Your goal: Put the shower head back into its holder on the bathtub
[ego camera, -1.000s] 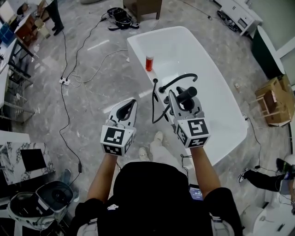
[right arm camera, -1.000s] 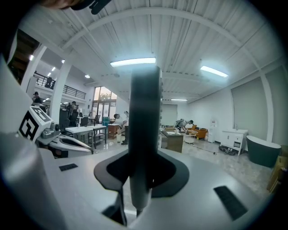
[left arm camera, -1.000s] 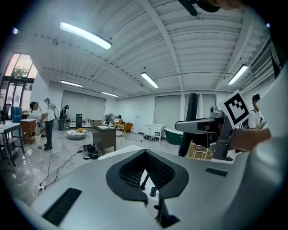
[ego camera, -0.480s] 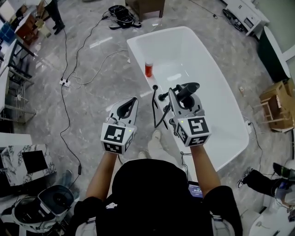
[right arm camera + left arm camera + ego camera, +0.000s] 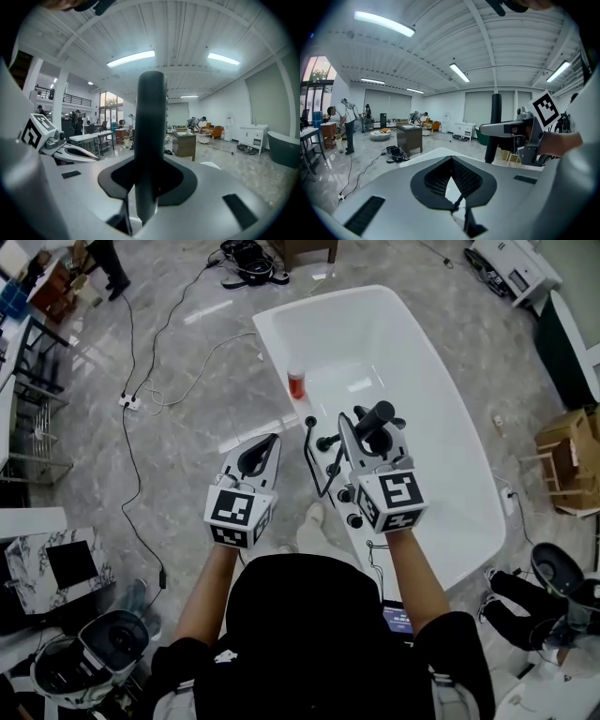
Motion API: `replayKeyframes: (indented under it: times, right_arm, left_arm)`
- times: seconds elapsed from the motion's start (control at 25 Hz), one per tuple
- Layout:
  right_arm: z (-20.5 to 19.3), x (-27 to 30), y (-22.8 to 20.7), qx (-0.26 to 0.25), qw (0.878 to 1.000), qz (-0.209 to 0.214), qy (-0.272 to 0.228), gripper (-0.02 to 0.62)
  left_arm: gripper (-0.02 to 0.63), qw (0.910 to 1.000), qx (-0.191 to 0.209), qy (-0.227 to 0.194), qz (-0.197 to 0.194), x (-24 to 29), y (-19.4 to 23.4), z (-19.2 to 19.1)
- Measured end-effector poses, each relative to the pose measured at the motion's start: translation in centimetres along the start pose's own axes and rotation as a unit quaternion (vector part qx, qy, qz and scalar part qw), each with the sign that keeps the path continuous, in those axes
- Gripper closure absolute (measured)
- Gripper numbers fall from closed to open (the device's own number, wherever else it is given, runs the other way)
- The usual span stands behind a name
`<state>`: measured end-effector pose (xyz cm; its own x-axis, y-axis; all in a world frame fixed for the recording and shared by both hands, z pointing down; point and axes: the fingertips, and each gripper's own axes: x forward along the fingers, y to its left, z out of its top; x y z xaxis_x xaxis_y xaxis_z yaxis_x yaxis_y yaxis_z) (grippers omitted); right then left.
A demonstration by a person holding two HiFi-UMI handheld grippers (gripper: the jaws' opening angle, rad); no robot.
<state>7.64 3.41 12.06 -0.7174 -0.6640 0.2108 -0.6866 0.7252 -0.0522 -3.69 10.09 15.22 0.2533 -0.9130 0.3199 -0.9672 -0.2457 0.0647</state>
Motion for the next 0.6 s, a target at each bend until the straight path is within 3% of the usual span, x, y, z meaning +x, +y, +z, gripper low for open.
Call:
replayKeyframes:
  times: [0.36,0.6]
  right_arm:
    - [-2.0,3.0,-2.4,0.006,1.000,0.020,0.016,0.482]
    - [-3.5,4.0,-3.0,0.021,0.999,0.009,0.031,0.482]
  left_arm:
    - [0.592,0.9996,-0.018,0.020,0.008,4.0,0.6,-2.2]
    - [0.592,0.9987,-0.023,0.043,-0.016,6.0,1.3,-3.8]
